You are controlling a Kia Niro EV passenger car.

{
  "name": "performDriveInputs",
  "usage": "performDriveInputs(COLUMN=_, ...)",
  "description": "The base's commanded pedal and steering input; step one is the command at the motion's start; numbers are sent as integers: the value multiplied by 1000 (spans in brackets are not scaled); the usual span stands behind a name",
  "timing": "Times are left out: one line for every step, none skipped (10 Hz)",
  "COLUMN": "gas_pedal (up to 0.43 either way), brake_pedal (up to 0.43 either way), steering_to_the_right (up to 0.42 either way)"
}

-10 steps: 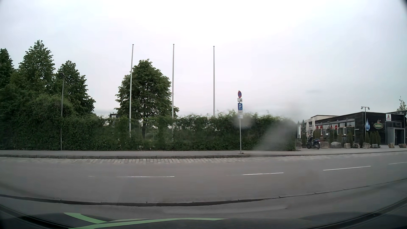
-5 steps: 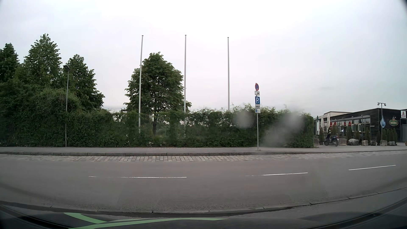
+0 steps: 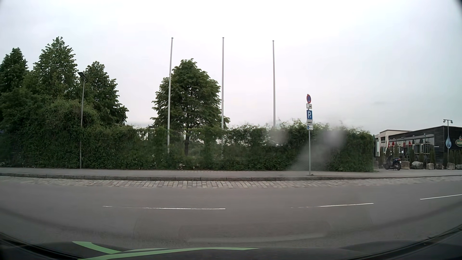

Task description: Follow the waypoints while adhering to traffic rules and regulations

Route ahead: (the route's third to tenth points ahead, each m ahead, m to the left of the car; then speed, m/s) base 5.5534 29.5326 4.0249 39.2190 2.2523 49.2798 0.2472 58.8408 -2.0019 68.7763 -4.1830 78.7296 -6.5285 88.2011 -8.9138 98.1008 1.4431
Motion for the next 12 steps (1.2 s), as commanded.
performDriveInputs(gas_pedal=0, brake_pedal=0, steering_to_the_right=-318)
performDriveInputs(gas_pedal=59, brake_pedal=0, steering_to_the_right=-343)
performDriveInputs(gas_pedal=118, brake_pedal=0, steering_to_the_right=-368)
performDriveInputs(gas_pedal=240, brake_pedal=0, steering_to_the_right=-385)
performDriveInputs(gas_pedal=248, brake_pedal=0, steering_to_the_right=-390)
performDriveInputs(gas_pedal=248, brake_pedal=0, steering_to_the_right=-391)
performDriveInputs(gas_pedal=248, brake_pedal=0, steering_to_the_right=-396)
performDriveInputs(gas_pedal=248, brake_pedal=0, steering_to_the_right=-412)
performDriveInputs(gas_pedal=248, brake_pedal=0, steering_to_the_right=-429)
performDriveInputs(gas_pedal=248, brake_pedal=0, steering_to_the_right=-454)
performDriveInputs(gas_pedal=248, brake_pedal=0, steering_to_the_right=-477)
performDriveInputs(gas_pedal=248, brake_pedal=0, steering_to_the_right=-501)
